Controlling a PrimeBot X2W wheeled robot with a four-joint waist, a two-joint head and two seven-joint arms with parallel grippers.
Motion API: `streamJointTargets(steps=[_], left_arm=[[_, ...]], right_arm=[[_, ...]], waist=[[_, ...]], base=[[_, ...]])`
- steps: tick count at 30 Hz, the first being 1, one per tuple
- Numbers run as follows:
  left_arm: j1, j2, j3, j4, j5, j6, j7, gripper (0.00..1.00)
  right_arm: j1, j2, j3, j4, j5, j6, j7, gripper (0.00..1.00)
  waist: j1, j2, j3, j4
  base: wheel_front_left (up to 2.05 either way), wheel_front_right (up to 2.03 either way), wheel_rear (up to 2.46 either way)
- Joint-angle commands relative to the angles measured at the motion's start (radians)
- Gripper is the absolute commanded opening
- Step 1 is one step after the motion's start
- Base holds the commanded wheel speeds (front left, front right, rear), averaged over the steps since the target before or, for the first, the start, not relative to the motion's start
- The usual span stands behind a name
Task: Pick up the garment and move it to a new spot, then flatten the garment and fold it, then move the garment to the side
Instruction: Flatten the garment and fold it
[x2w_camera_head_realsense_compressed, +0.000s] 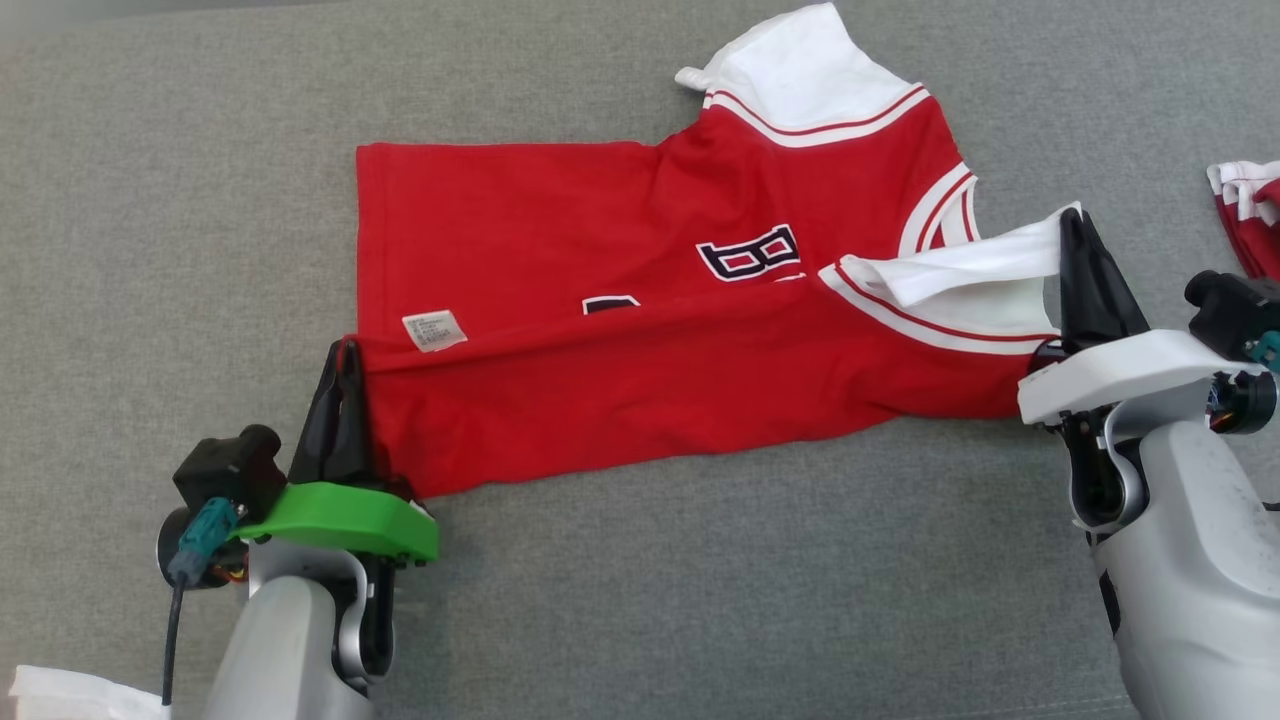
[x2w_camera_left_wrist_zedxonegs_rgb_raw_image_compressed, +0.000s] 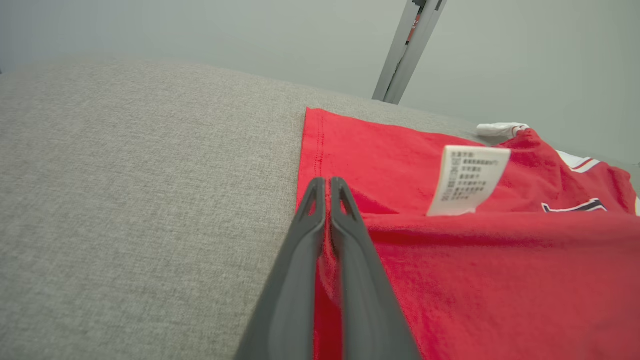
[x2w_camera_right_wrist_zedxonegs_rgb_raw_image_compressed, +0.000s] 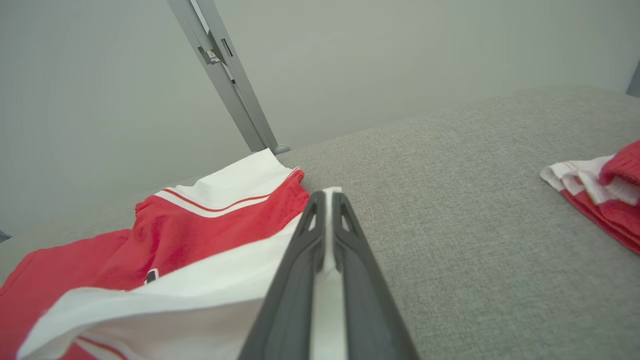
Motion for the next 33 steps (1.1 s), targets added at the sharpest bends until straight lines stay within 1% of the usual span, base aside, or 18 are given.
streamJointTargets(steps=[1,4,6,8,12,15,18,23,26,27,28,29,31,33], left_arm=[[-0.022,0.007,0.006,0.004,-0.003,-0.005,-0.003,1.0],[-0.023,0.007,0.023,-0.027,-0.011,0.001,-0.003,1.0],[0.008,0.007,0.04,-0.055,-0.023,0.013,-0.003,1.0],[0.039,0.006,0.047,-0.073,-0.026,0.013,-0.002,1.0],[0.09,0.006,0.01,-0.064,-0.012,-0.004,-0.002,1.0],[0.115,0.007,-0.012,-0.042,-0.018,0.003,-0.002,1.0],[0.117,0.007,-0.03,0.0,-0.019,0.013,-0.002,1.0],[0.085,0.006,-0.046,0.083,-0.022,0.027,0.0,1.0],[0.079,0.005,-0.08,0.193,-0.043,0.029,0.005,1.0],[0.075,0.005,-0.089,0.225,-0.049,0.027,0.008,1.0],[0.068,0.003,-0.1,0.258,-0.05,0.024,0.011,0.62],[0.065,0.003,-0.11,0.285,-0.06,0.019,0.012,0.0],[0.058,0.001,-0.136,0.331,-0.074,0.004,0.014,0.0],[0.048,-0.003,-0.155,0.357,-0.084,-0.007,0.015,0.0]], right_arm=[[-0.008,-0.007,-0.001,-0.014,-0.025,-0.002,-0.004,1.0],[0.02,-0.006,-0.017,-0.048,-0.067,-0.002,-0.004,1.0],[0.05,0.002,-0.035,-0.075,-0.086,-0.002,-0.004,1.0],[0.082,0.009,-0.05,-0.107,-0.114,-0.002,-0.004,1.0],[0.162,0.017,-0.056,-0.132,-0.153,-0.002,-0.004,1.0],[0.211,0.022,-0.069,-0.13,-0.176,-0.002,-0.004,1.0],[0.238,0.025,-0.064,-0.097,-0.19,-0.002,-0.004,1.0],[0.233,0.013,-0.045,0.002,-0.217,-0.002,-0.002,1.0],[0.226,0.015,-0.039,0.069,-0.225,-0.002,0.003,1.0],[0.222,0.014,-0.037,0.081,-0.224,-0.002,0.004,0.47],[0.217,0.014,-0.028,0.095,-0.218,-0.002,0.004,0.13],[0.214,0.015,-0.019,0.104,-0.211,-0.002,0.005,0.0],[0.206,0.015,-0.006,0.105,-0.195,-0.002,0.005,0.0],[0.198,0.0,-0.006,0.083,-0.178,-0.002,0.002,0.0]], waist=[[0.0,0.0,0.007,0.003],[0.0,0.0,0.011,0.004],[0.0,0.0,0.011,0.004],[0.0,0.0,0.009,0.003],[0.0,0.0,0.006,0.002],[0.0,0.0,0.009,0.002],[0.0,0.0,0.015,0.002],[0.0,0.0,0.021,0.004],[0.0,0.0,0.017,0.005],[0.0,0.0,0.015,0.005],[0.0,0.0,0.012,0.005],[0.0,0.0,0.009,0.005],[0.0,0.0,0.001,0.005],[0.0,0.0,-0.012,0.007]], base=[[0.0,0.0,0.0],[0.0,0.0,0.0],[0.0,0.0,0.0],[0.0,0.0,0.0],[0.0,0.0,0.0],[0.0,0.0,0.0],[0.0,0.0,0.0],[0.0,0.0,0.0],[0.0,0.0,0.0],[0.0,0.0,0.0],[0.0,0.0,0.0],[0.0,0.0,0.0],[0.0,0.0,0.0],[0.0,0.0,0.0]])
